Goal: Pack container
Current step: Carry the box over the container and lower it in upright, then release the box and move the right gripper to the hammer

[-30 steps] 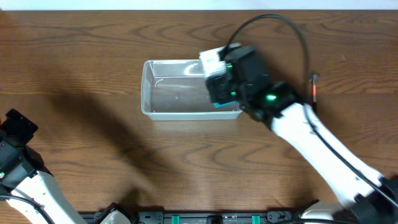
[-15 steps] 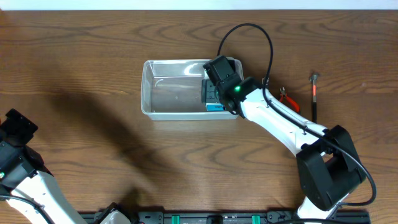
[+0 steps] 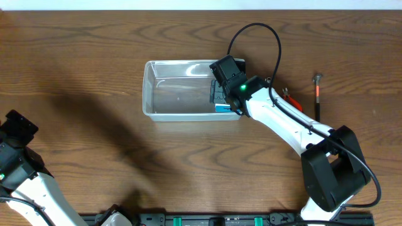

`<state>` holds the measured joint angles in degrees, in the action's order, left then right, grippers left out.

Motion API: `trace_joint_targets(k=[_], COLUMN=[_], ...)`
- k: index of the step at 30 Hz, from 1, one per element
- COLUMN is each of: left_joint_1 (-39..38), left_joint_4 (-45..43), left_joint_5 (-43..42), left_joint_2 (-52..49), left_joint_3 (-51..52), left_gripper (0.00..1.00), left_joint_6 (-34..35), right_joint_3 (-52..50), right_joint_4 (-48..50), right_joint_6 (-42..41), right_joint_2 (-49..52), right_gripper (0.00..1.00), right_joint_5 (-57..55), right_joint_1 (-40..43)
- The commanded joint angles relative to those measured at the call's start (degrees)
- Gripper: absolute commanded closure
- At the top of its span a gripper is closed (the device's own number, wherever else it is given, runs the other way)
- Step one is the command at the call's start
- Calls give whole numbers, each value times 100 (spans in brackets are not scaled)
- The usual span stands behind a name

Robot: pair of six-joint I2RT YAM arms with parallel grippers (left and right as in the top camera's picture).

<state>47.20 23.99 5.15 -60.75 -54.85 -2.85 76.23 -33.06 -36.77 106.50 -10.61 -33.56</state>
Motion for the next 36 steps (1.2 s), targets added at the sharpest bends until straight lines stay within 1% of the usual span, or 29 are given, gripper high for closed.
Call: trace_joint_targets(k=[1, 4, 6, 9, 11, 14, 16, 17, 20, 22, 28, 32, 36], left_joint_1=[26, 26, 26, 26, 26, 26, 26, 26, 26, 24, 26, 24, 26], left_joint_4=[2, 2, 2, 2, 2, 2, 2, 2, 2, 2, 2, 2, 2], left_joint_5=[68, 68, 68, 68, 68, 68, 68, 68, 68, 68, 68, 68, 68], left_joint_2=[13, 13, 13, 13, 13, 13, 13, 13, 13, 13, 13, 13, 13], left_joint_3=[-149, -149, -149, -149, -149, -149, -149, -149, -149, -149, -149, -149, -149], left_gripper=[2, 2, 2, 2, 2, 2, 2, 2, 2, 2, 2, 2, 2], left_joint_6=[9, 9, 9, 9, 9, 9, 9, 9, 9, 9, 9, 9, 9], right_joint_3=[50, 96, 201, 463, 634, 898, 999, 1038, 1047, 1045, 957, 658, 472], right_joint_4=[33, 144, 151, 133, 74, -170, -339, -483, -903, -1207, -2142, -2262, -1961], right_joint_6=[-116, -111, -107, 83, 107, 166, 345, 431, 455, 647, 1134, 1224, 1523], right_joint_2=[0, -46, -122, -319, -476, -754, -973, -1106, -1471, -1687, -1746, -1447, -973], right_gripper=[33, 27, 12, 15, 15, 15, 16, 14, 5, 2, 1, 2, 5], right_joint_5=[-184, -184, -208, -208, -278, -315, -481, -737, -1432, -1504, -1204, -874, -420], right_joint_1=[15, 17, 17, 17, 17, 20, 31, 55, 258, 610, 2140, 3209, 3884])
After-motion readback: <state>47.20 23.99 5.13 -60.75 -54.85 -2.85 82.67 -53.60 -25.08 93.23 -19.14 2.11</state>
